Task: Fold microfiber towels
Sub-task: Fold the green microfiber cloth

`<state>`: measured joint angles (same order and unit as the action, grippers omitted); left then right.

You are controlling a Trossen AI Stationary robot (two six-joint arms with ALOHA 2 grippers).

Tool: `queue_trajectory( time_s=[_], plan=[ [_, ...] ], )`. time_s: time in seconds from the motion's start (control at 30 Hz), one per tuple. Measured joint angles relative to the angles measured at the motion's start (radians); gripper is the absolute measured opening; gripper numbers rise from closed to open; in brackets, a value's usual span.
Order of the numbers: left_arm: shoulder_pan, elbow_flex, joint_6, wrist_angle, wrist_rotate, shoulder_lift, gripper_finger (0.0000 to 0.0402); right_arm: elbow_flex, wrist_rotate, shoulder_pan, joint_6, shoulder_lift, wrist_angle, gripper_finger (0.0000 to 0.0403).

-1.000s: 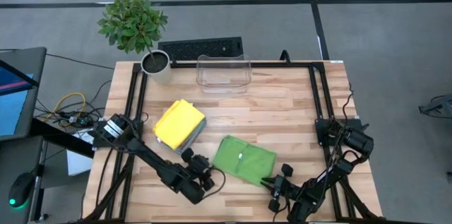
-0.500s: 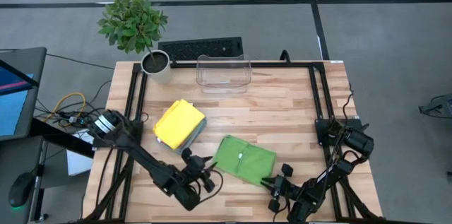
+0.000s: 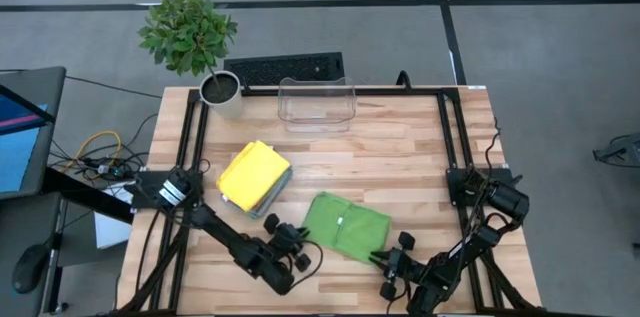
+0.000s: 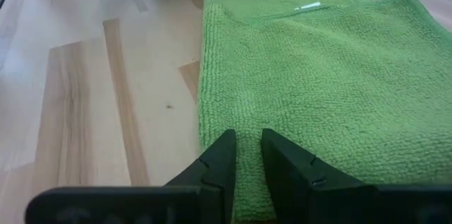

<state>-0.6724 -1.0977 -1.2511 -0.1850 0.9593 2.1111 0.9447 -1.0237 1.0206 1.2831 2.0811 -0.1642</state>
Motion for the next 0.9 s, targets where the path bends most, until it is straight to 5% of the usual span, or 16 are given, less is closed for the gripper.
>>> queue_trajectory(
  time_s=[0.4,0.67,0.9],
  plan=[
    [-0.007,-0.017,0.044,-0.059,0.073,-0.083,0.0051,0.000,0.001,-0.002,0.000,0.000,-0.001,0.0097],
    [-0.007,-0.019,0.076,-0.104,-0.038,-0.172,0.0152,0.000,0.001,-0.008,0.000,0.000,0.001,0.0097],
    [-0.006,0.020,-0.255,-0.194,-0.083,-0.161,0.0216,0.000,0.001,-0.007,0.000,0.000,0.004,0.0097]
  ],
)
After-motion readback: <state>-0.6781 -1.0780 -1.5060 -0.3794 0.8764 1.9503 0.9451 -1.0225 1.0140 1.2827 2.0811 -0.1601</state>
